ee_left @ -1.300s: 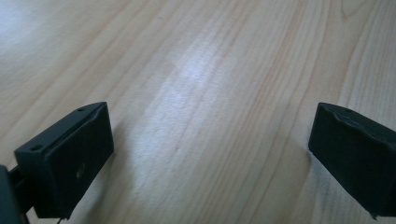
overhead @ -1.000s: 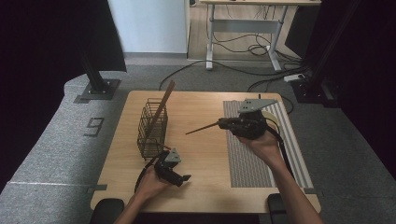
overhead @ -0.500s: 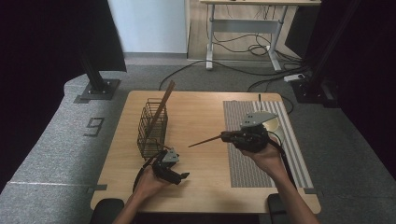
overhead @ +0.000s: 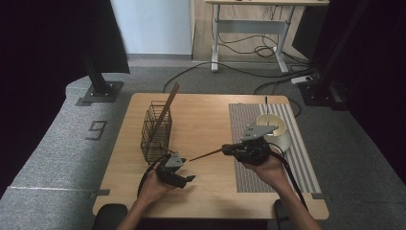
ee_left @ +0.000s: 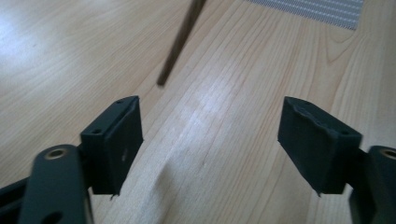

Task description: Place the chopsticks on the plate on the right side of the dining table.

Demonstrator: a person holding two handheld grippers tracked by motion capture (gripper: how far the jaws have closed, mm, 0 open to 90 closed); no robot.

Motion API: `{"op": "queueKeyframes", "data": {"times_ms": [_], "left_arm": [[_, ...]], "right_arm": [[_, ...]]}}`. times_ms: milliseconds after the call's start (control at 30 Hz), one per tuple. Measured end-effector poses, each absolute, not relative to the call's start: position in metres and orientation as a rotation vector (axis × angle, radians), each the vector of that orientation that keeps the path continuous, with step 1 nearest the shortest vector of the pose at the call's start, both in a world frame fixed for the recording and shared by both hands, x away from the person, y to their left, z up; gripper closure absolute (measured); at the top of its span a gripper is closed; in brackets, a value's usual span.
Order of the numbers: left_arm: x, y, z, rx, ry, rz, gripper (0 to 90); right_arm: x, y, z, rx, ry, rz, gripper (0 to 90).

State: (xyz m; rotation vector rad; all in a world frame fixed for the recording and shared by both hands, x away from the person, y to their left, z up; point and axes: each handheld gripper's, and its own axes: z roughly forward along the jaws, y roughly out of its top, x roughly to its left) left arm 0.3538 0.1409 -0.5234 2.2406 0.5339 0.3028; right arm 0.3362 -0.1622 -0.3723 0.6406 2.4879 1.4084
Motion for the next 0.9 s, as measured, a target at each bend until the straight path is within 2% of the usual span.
{"op": "queueKeyframes", "data": {"times_ms": [533, 900], "left_arm": [[0.346, 0.136, -0.510, 2.152, 0.450, 0.269, 50.7], [0.343, 0.136, -0.505, 2.117, 0.386, 0.250, 66.5]], "right_arm": [[0.326, -0.142, -0.386, 0.573, 2.567, 1.411, 82.8], [0.325, -0.131, -0.394, 0.557, 2.613, 1.408, 82.8]]}}
